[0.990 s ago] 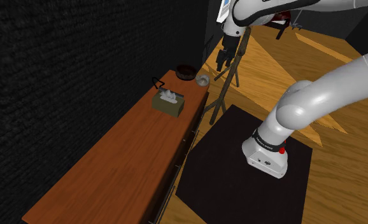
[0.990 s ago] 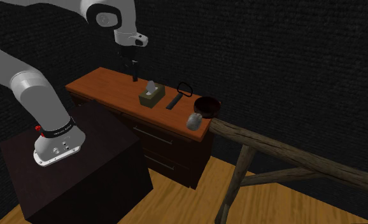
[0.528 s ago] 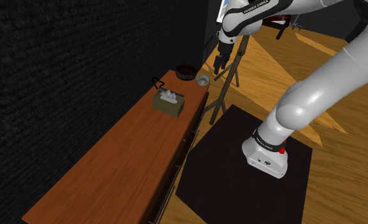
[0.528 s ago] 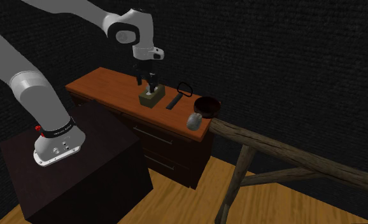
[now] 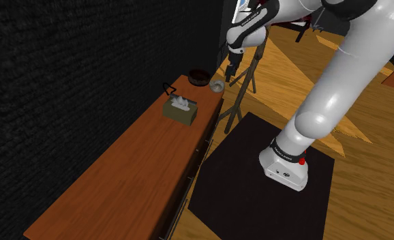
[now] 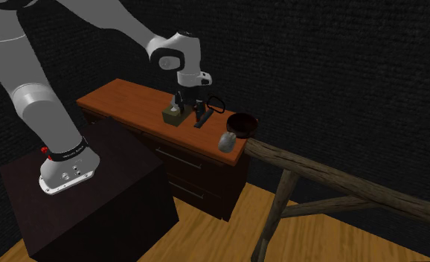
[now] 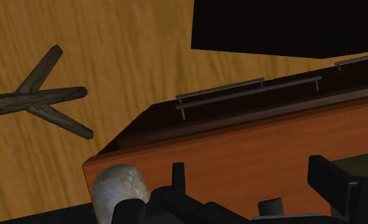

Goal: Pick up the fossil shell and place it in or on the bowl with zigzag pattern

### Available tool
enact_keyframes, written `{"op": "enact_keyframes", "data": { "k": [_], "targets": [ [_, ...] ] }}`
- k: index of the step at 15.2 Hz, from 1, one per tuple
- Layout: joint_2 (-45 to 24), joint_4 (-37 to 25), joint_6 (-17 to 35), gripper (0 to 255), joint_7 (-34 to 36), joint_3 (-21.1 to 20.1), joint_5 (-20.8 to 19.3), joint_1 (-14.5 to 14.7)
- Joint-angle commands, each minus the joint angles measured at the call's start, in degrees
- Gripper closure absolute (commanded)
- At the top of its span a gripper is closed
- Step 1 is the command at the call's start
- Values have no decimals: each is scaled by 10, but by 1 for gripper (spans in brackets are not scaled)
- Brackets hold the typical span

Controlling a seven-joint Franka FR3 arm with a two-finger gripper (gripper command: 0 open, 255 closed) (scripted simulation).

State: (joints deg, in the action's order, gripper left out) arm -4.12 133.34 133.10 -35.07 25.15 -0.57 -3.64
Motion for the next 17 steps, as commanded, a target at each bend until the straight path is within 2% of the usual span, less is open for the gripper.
{"op": "enact_keyframes", "data": {
  "k": [1,8,14,17],
  "targets": [
    [-53,-31,21,0,-38,0,24,-8],
    [-212,-159,58,0,-139,-27,87,-61],
    [-340,-296,62,0,-192,-56,111,-111],
    [-358,-299,76,0,-196,-61,116,-117]
  ]
}}
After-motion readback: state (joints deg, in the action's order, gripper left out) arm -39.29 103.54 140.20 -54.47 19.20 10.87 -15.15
